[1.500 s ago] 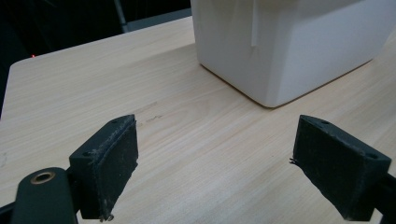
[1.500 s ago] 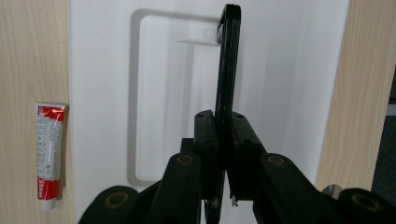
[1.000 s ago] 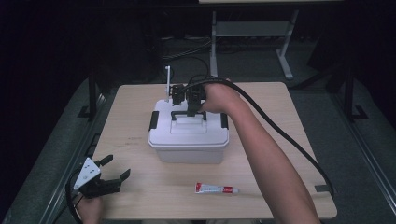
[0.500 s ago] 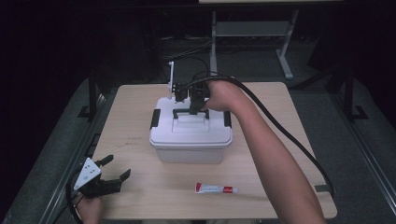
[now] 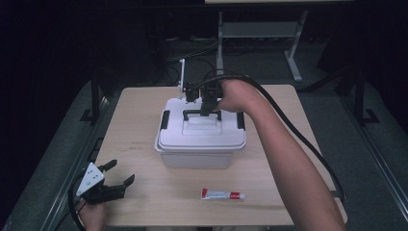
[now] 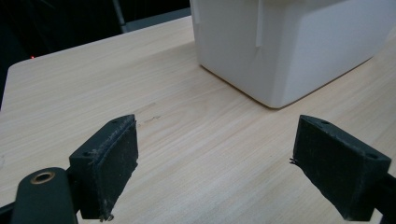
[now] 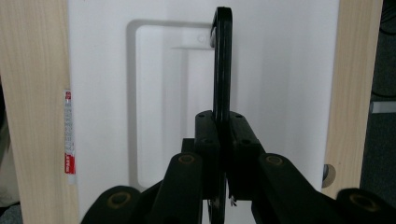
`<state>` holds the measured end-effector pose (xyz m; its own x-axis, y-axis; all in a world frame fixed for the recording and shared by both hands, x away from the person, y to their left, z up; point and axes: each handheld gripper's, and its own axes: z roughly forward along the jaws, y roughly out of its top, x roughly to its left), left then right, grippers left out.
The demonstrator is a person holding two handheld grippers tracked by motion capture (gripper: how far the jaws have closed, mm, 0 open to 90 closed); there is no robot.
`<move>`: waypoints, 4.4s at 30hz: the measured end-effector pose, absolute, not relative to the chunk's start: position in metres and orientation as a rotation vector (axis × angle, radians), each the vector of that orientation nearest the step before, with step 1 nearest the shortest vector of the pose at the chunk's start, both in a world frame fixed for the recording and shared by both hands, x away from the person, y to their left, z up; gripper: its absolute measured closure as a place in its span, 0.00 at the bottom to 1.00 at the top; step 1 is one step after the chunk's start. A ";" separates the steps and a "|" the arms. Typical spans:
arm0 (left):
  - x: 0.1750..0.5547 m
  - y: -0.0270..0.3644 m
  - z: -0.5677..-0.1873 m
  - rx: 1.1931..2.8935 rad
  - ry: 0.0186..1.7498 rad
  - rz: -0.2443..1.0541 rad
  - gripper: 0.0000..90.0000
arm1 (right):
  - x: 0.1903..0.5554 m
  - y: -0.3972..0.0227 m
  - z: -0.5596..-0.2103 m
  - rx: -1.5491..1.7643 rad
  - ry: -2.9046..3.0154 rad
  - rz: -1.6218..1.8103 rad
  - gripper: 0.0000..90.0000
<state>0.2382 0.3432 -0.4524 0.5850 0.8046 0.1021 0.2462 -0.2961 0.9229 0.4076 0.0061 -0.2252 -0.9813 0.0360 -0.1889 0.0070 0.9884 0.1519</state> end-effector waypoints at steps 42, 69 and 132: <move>0.238 0.339 -0.453 1.849 0.846 0.719 0.15 | 0.391 -0.094 -0.206 0.200 2.909 0.227 0.93; 0.238 0.339 -0.453 1.859 0.844 0.723 0.15 | 0.383 -0.150 -0.219 0.322 2.905 0.250 0.93; 0.237 0.338 -0.454 1.864 0.839 0.726 0.15 | 0.370 -0.231 -0.262 0.533 2.919 0.257 0.93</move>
